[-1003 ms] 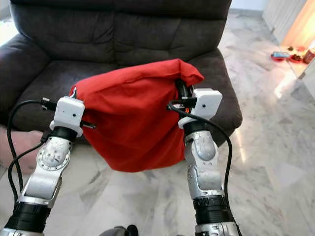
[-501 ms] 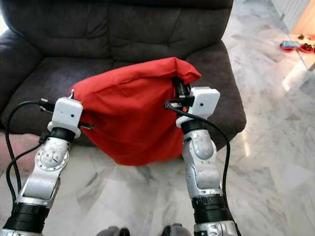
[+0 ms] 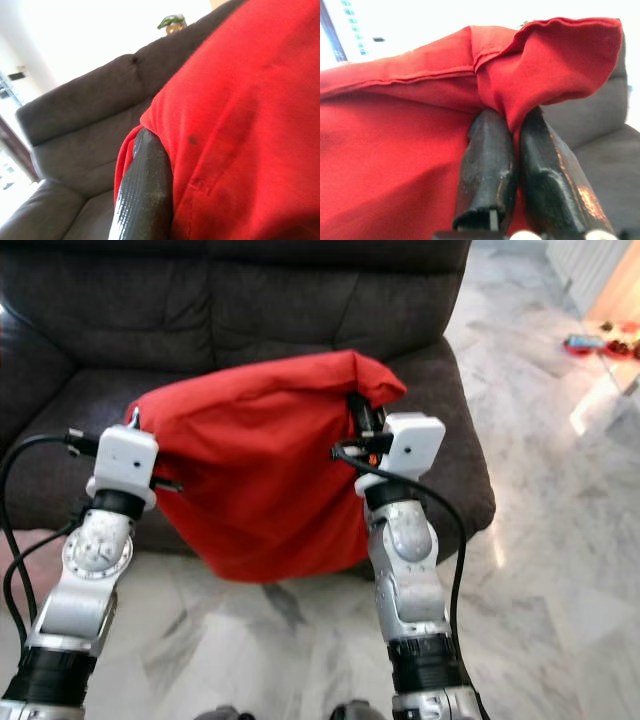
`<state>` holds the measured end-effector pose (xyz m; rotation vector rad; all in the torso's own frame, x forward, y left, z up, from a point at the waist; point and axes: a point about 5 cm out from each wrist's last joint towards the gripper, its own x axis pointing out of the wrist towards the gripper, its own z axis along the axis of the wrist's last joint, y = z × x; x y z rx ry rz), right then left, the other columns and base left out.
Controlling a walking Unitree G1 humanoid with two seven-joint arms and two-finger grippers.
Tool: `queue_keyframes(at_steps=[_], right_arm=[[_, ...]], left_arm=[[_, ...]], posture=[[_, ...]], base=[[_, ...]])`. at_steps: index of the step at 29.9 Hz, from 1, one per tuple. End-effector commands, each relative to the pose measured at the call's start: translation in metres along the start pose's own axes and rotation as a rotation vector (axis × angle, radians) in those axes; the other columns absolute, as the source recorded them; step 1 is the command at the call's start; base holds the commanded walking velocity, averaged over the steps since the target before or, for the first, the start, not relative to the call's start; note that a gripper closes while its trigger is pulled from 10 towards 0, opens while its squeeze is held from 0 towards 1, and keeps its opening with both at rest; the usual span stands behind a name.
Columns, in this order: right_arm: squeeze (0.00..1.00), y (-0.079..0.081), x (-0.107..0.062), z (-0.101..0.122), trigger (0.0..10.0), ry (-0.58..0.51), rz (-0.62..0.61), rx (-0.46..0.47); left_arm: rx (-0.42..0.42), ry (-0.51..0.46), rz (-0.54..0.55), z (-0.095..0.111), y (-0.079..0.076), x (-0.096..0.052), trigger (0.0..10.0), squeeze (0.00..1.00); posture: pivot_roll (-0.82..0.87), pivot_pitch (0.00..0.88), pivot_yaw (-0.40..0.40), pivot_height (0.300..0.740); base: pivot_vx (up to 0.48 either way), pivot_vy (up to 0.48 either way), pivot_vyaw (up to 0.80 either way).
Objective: Move the pillow to the sofa from floor
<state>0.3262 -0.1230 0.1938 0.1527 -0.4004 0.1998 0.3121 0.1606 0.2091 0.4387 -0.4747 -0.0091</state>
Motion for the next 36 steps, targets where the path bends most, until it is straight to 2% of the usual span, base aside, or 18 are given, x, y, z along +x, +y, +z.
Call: queue_keyframes(at_steps=[1,16,22,36], right_arm=[[0.0,0.007,0.008,0.023,10.0,-0.113,0.025,0.003],[0.0,0.008,0.009,0.026,10.0,-0.127,0.027,0.005],[0.0,0.012,0.015,0.045,10.0,-0.194,0.042,0.01],[0.0,0.015,0.017,0.053,10.0,-0.227,0.047,0.02]], left_arm=[[-0.007,-0.113,0.043,0.024,0.011,0.006,10.0,0.0],[-0.007,-0.117,0.042,0.027,0.011,0.008,10.0,0.0],[-0.004,-0.156,0.057,0.038,0.016,0.012,10.0,0.0],[-0.003,-0.185,0.074,0.048,0.021,0.016,10.0,0.0]], posture=[[0.09,0.149,-0.02,0.74],[0.09,0.15,-0.017,0.74],[0.08,0.149,-0.017,0.74],[0.09,0.149,-0.019,0.74]], base=[[0.289,0.0,0.0],[0.288,0.0,0.0],[0.289,0.0,0.0],[0.289,0.0,0.0]])
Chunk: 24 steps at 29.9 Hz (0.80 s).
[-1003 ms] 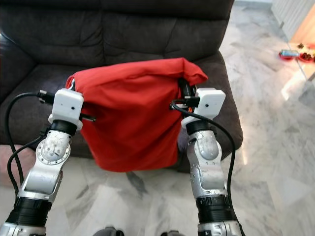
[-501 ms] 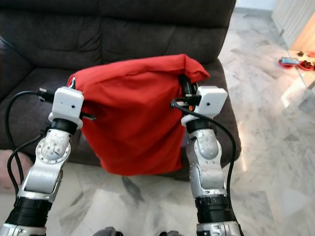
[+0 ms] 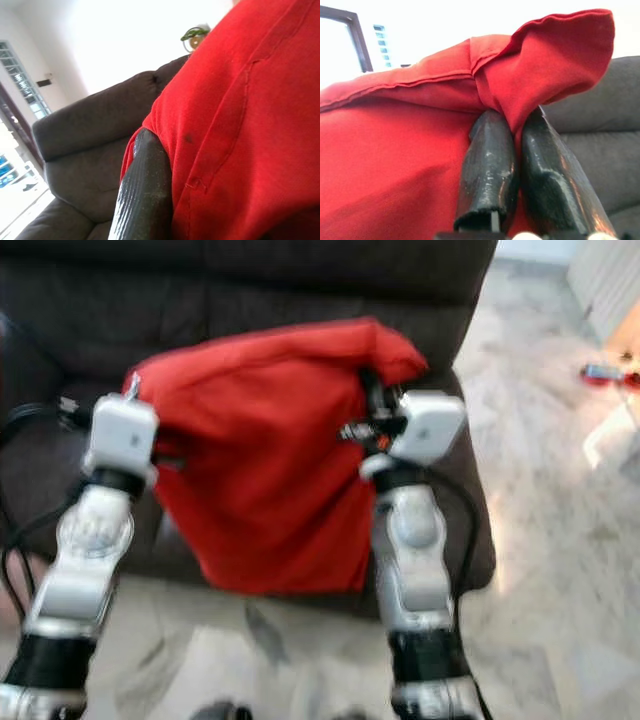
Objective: Move the pillow to the sofa from floor
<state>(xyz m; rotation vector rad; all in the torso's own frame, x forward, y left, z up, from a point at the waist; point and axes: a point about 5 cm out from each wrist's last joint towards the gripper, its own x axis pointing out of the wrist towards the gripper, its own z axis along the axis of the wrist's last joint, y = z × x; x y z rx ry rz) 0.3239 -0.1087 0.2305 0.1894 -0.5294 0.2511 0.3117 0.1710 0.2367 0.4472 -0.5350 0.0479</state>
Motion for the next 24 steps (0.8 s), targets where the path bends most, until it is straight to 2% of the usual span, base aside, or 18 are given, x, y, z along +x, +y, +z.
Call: queue_keyframes(at_steps=[1,14,24], right_arm=[[0.0,-0.003,0.005,0.024,10.0,-0.108,-0.005,-0.018],[0.0,0.0,0.012,0.05,10.0,-0.217,-0.013,0.001],[0.0,-0.001,0.012,0.049,10.0,-0.21,-0.021,0.003]], left_arm=[[-0.03,-0.142,0.014,0.031,0.0,0.008,10.0,0.0],[-0.023,-0.19,0.03,0.045,0.007,0.015,10.0,0.0],[-0.023,-0.184,0.024,0.045,0.006,0.015,10.0,0.0]], posture=[[0.09,0.149,-0.019,0.74],[0.09,0.151,-0.018,0.74],[0.09,0.15,-0.018,0.74]], base=[[0.289,0.0,0.0],[0.289,0.0,0.0],[0.289,0.0,0.0]])
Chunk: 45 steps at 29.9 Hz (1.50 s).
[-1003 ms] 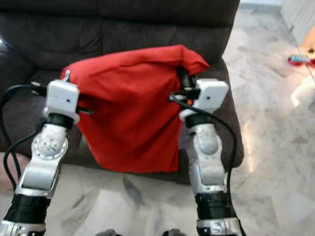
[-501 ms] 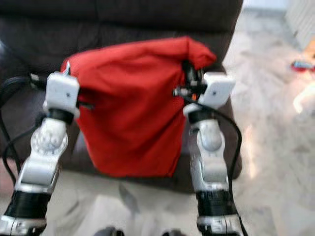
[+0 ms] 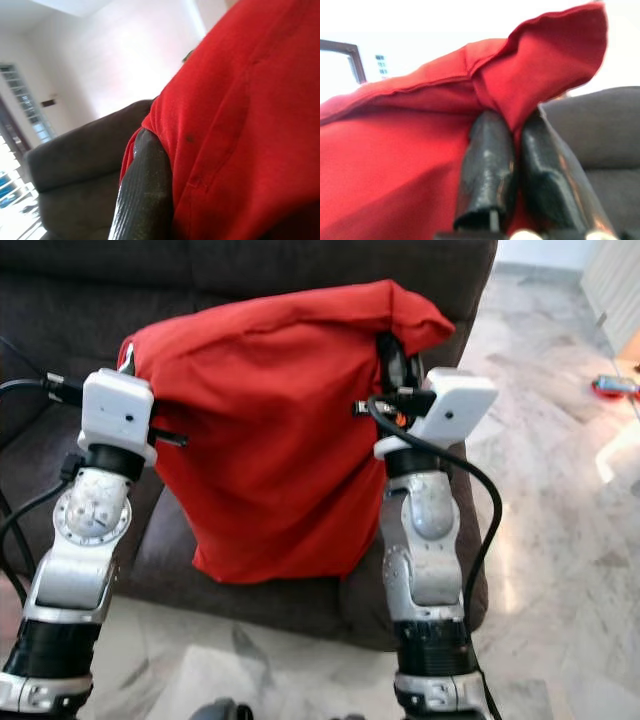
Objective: Move the pillow to the sofa from floor
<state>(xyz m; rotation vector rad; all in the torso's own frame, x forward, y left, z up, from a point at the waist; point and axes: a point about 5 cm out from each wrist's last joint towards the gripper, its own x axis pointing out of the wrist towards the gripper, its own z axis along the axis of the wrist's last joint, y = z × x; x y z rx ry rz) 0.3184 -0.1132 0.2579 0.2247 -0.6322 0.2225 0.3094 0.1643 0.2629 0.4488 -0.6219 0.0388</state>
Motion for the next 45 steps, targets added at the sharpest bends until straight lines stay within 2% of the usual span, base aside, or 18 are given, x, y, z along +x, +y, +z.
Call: queue_keyframes(at_steps=[1,9,13,16,18,21,24,29,35,39,43,44,45], right_arm=[[0.0,-0.001,0.005,0.021,10.0,-0.1,0.003,-0.01],[0.0,-0.003,0.002,0.014,10.0,-0.063,-0.009,-0.015],[0.0,-0.008,-0.002,0.004,10.0,-0.019,-0.03,-0.022],[0.0,-0.012,-0.006,-0.004,10.0,0.021,-0.053,-0.031],[0.0,-0.017,-0.01,-0.014,10.0,0.072,-0.076,-0.046],[0.0,-0.026,-0.017,-0.028,10.0,0.148,-0.111,-0.083],[0.0,-0.04,-0.027,-0.042,10.0,0.219,-0.174,-0.101],[0.0,-0.052,-0.037,-0.057,10.0,0.298,-0.222,-0.139],[0.0,-0.053,-0.039,-0.06,10.0,0.303,-0.229,-0.131],[0.0,-0.052,-0.039,-0.062,10.0,0.307,-0.224,-0.133],[0.0,-0.052,-0.04,-0.062,10.0,0.308,-0.223,-0.13],[0.0,-0.052,-0.04,-0.063,10.0,0.309,-0.22,-0.123],[0.0,-0.052,-0.04,-0.063,10.0,0.309,-0.22,-0.123]], left_arm=[[-0.024,-0.096,0.014,0.02,0.001,0.004,10.0,0.0],[-0.024,-0.078,-0.002,0.017,-0.001,0.003,10.0,0.0],[-0.025,-0.04,-0.05,0.009,-0.005,0.001,10.0,0.0],[-0.019,0.026,-0.12,-0.002,-0.012,-0.001,10.0,0.0],[-0.012,0.099,-0.182,-0.017,-0.018,-0.006,10.0,0.0],[-0.026,0.139,-0.187,-0.026,-0.017,-0.011,10.0,0.0],[0.014,0.194,-0.188,-0.038,-0.012,-0.016,10.0,0.0],[0.078,0.281,-0.199,-0.056,-0.006,-0.022,10.0,0.0],[0.103,0.333,-0.2,-0.065,-0.005,-0.026,10.0,0.0],[0.111,0.378,-0.258,-0.073,-0.014,-0.032,10.0,0.0],[0.104,0.379,-0.261,-0.073,-0.018,-0.034,10.0,0.0],[0.097,0.378,-0.26,-0.073,-0.019,-0.034,10.0,0.07],[0.097,0.378,-0.26,-0.073,-0.019,-0.034,10.0,0.07]], posture=[[0.09,0.151,-0.018,0.74],[0.09,0.153,-0.019,0.74],[0.09,0.152,-0.019,0.74],[0.09,0.152,-0.019,0.74],[0.09,0.152,-0.017,0.74],[0.09,0.151,-0.018,0.74],[0.09,0.153,-0.02,0.74],[0.09,0.155,-0.02,0.74],[0.09,0.15,-0.021,0.74],[0.09,0.146,-0.02,0.74],[0.09,0.143,-0.021,0.74],[0.09,0.143,-0.021,0.74],[0.09,0.143,-0.021,0.74]], base=[[0.292,0.0,0.0],[0.291,0.0,0.0],[0.298,0.0,0.0],[0.299,0.0,0.0],[0.12,0.0,0.0],[0.0,0.0,0.0],[0.0,0.0,0.0],[0.0,0.0,0.0],[0.0,0.0,0.0],[0.0,0.0,0.0],[0.0,0.0,0.0],[0.0,0.0,0.0],[0.0,0.0,0.0]])
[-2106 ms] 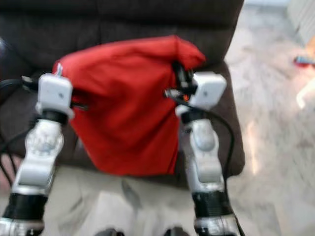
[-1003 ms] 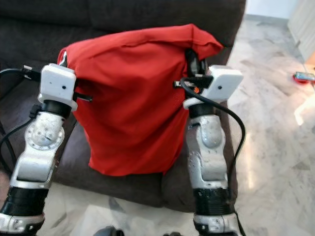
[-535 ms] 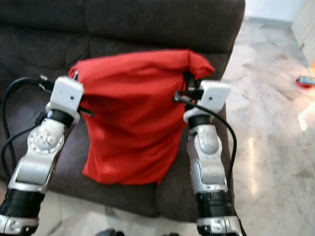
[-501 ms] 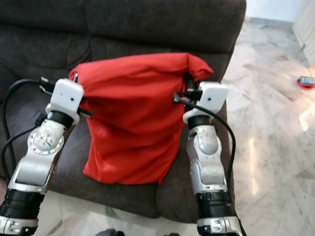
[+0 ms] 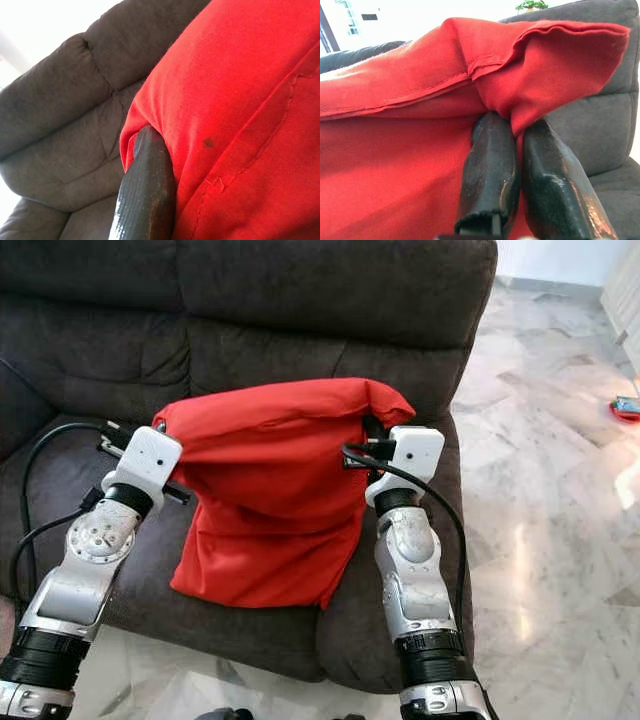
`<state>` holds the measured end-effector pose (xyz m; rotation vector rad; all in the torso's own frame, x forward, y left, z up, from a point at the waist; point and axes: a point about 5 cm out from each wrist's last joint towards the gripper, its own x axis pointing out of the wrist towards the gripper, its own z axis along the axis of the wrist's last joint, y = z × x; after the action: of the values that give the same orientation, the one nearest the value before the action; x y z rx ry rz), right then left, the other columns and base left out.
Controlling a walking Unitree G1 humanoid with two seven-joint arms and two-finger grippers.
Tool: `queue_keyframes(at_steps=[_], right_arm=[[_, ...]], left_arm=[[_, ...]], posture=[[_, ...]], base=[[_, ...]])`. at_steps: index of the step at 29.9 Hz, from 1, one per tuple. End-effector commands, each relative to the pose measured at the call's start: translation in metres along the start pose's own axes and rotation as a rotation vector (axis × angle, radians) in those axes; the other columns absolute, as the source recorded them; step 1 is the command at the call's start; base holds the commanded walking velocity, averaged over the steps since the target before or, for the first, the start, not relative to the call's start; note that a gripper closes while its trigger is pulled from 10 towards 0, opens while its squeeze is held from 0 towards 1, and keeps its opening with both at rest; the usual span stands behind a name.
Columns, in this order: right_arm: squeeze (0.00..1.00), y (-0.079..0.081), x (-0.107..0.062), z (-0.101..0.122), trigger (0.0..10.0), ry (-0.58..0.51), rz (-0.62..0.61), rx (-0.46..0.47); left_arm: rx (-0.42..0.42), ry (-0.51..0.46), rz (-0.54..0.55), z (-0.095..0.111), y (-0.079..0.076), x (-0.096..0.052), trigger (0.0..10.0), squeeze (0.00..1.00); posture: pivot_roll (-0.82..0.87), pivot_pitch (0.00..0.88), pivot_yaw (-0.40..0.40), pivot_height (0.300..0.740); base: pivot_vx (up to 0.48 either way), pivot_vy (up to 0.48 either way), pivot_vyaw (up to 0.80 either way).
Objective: Move the pillow to the sofa from floor
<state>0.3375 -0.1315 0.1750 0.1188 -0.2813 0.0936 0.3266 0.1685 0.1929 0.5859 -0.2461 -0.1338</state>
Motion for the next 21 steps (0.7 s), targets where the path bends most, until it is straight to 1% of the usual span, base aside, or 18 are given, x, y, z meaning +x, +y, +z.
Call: queue_keyframes(at_steps=[1,2,8,10,14,15,16,17,18,19,20,21], right_arm=[[0.84,-0.018,-0.003,0.004,10.0,-0.033,-0.082,0.007],[1.0,-0.017,-0.003,0.004,10.0,-0.032,-0.08,0.008],[1.0,-0.017,-0.003,0.003,10.0,-0.031,-0.087,0.006],[1.0,-0.016,-0.003,0.002,10.0,-0.034,-0.079,0.018],[1.0,-0.018,-0.004,0.001,10.0,-0.023,-0.097,0.001],[0.85,-0.021,-0.004,-0.001,10.0,-0.018,-0.106,-0.005],[0.85,-0.021,-0.004,-0.002,10.0,-0.017,-0.108,-0.006],[0.0,-0.023,-0.005,-0.003,10.0,-0.01,-0.113,-0.016],[0.0,-0.027,-0.007,-0.007,10.0,0.002,-0.124,-0.028],[0.0,-0.028,-0.008,-0.009,10.0,0.007,-0.13,-0.031],[0.0,-0.035,-0.011,-0.016,10.0,0.033,-0.151,-0.044],[0.0,-0.038,-0.013,-0.019,10.0,0.044,-0.158,-0.051]], left_arm=[[0.006,0.066,0.023,-0.013,0.004,-0.005,10.0,0.79],[0.001,0.065,0.027,-0.013,0.005,-0.005,10.0,1.0],[-0.004,0.06,0.033,-0.013,0.005,-0.005,10.0,1.0],[-0.007,0.059,0.042,-0.013,0.006,-0.005,10.0,1.0],[0.002,0.074,0.058,-0.016,0.007,-0.006,10.0,1.0],[0.013,0.095,0.063,-0.021,0.006,-0.007,10.0,1.0],[0.016,0.1,0.063,-0.022,0.006,-0.007,10.0,1.0],[0.013,0.114,0.059,-0.026,0.004,-0.008,10.0,0.0],[0.008,0.142,0.048,-0.034,0.001,-0.011,10.0,0.0],[0.008,0.155,0.043,-0.038,-0.001,-0.012,10.0,0.0],[-0.001,0.186,0.031,-0.048,-0.006,-0.017,10.0,0.0],[-0.006,0.195,0.028,-0.05,-0.007,-0.018,10.0,0.0]], posture=[[0.09,0.14,-0.022,0.74],[0.09,0.14,-0.022,0.74],[0.09,0.137,-0.021,0.74],[0.09,0.137,-0.021,0.74],[0.09,0.139,-0.023,0.74],[0.09,0.144,-0.024,0.74],[0.09,0.144,-0.024,0.74],[0.09,0.145,-0.023,0.74],[0.09,0.147,-0.022,0.74],[0.09,0.147,-0.023,0.74],[0.09,0.148,-0.022,0.74],[0.09,0.147,-0.021,0.74]], base=[[0.0,0.0,0.0],[0.0,0.0,0.0],[0.0,0.0,0.0],[0.0,0.0,0.0],[0.0,0.0,0.0],[0.0,0.0,0.0],[0.0,0.0,0.0],[0.0,0.0,0.0],[0.0,0.0,0.0],[0.0,0.0,0.0],[0.0,0.0,0.0],[0.0,0.0,0.0]])
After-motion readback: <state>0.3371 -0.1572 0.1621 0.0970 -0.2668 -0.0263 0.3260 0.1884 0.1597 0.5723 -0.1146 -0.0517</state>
